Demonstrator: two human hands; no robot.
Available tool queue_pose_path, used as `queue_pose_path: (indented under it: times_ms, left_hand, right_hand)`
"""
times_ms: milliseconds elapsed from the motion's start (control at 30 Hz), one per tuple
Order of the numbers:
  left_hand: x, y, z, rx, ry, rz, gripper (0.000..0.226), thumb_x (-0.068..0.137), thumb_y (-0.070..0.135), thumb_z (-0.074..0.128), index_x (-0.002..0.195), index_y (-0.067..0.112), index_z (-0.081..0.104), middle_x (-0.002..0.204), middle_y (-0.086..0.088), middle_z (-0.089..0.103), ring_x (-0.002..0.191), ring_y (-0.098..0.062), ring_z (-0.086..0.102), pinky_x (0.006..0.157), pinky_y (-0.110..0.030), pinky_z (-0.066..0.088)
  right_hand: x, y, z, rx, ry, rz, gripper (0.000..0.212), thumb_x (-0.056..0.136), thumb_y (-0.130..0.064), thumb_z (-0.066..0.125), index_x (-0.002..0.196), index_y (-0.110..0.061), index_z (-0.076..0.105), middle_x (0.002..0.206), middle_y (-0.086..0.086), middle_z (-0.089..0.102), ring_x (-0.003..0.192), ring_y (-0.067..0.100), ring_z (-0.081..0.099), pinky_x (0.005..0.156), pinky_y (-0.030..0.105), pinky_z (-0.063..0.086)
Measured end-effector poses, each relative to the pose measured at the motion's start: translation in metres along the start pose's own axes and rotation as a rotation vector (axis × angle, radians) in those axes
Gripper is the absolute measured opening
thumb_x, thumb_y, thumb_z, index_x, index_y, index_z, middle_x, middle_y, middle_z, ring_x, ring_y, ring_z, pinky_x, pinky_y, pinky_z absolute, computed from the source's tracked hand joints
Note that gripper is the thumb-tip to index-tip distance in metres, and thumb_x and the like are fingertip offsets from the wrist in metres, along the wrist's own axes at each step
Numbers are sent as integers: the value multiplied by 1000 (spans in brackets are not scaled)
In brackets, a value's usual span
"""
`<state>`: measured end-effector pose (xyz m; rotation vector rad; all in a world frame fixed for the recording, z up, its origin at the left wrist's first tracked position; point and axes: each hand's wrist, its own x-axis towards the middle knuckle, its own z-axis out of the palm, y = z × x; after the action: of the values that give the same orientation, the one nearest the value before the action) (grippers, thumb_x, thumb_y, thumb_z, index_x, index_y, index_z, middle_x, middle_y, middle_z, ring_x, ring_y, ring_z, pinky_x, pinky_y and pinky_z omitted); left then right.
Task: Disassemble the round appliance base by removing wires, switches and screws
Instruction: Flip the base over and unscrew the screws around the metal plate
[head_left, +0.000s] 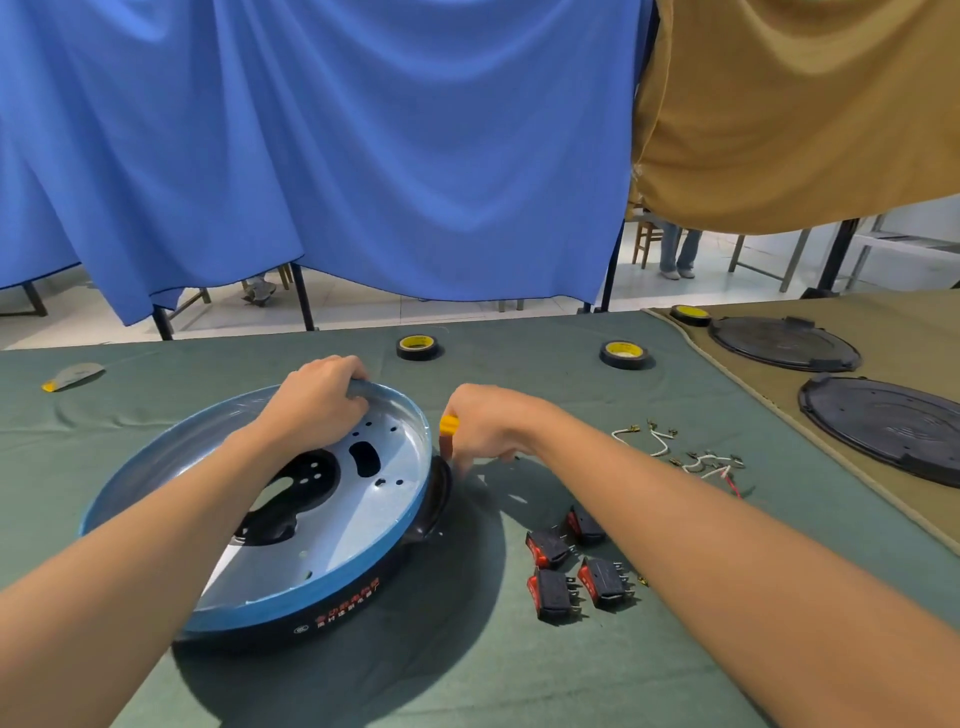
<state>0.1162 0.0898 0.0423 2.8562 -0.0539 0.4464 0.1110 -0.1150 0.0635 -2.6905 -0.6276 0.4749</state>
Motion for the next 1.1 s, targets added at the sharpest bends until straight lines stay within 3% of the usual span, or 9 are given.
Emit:
queue_pose_path:
  times_ms: [133,267,500,667,867,967,1100]
  left_hand:
    - [-2,2,-2,-4,-8,14,13,88,13,54,101,16,57,99,-1,56,90,-21,51,76,-32,39]
    - [-3,6,-3,23,-4,23,12,90,15,54,102,15,55,99,-1,53,93,-22,51,82,-35,43]
    - [-2,16,-2,29,-43,53,19,91,19,53,110,17,55,101,3,48,96,-20,48,88,-36,43]
    - [2,29,-1,7,-78,64,16,93,21,50,109,19,54,102,3,50,99,-21,50,89,-37,44]
    - [4,37,1,-14,-130,94,9,94,22,50,103,23,52,101,3,50,97,-18,50,89,-36,46]
    - [5,37,2,-7,-134,106,7,94,23,50,100,26,49,99,5,49,95,-18,48,90,-37,45]
    - [7,37,2,-19,-144,114,7,93,24,52,97,28,48,99,6,49,95,-18,49,88,-36,45]
  right_hand:
    - [4,1,9,-1,5,-5,26,75,-16,78,69,-9,54,61,7,52,51,21,46,44,24,40]
    - [7,1,14,-23,65,-21,16,79,-12,74,86,-1,66,86,15,65,77,29,59,65,36,51]
    - [1,26,-18,-65,106,43,20,82,-17,73,96,-2,69,93,16,70,79,28,66,61,33,54]
    - [-3,35,-18,-146,68,42,27,81,-21,74,98,0,69,97,17,70,90,33,68,80,42,58]
    - [-3,31,-8,-244,56,21,27,82,-23,74,93,0,67,100,17,68,95,31,63,82,41,56]
    - [-3,32,-8,-219,67,42,30,82,-27,74,69,-9,53,95,15,66,92,31,61,76,37,53]
    - [-4,37,-19,-13,156,91,41,86,-22,66,59,-13,37,70,11,49,64,27,43,54,28,40]
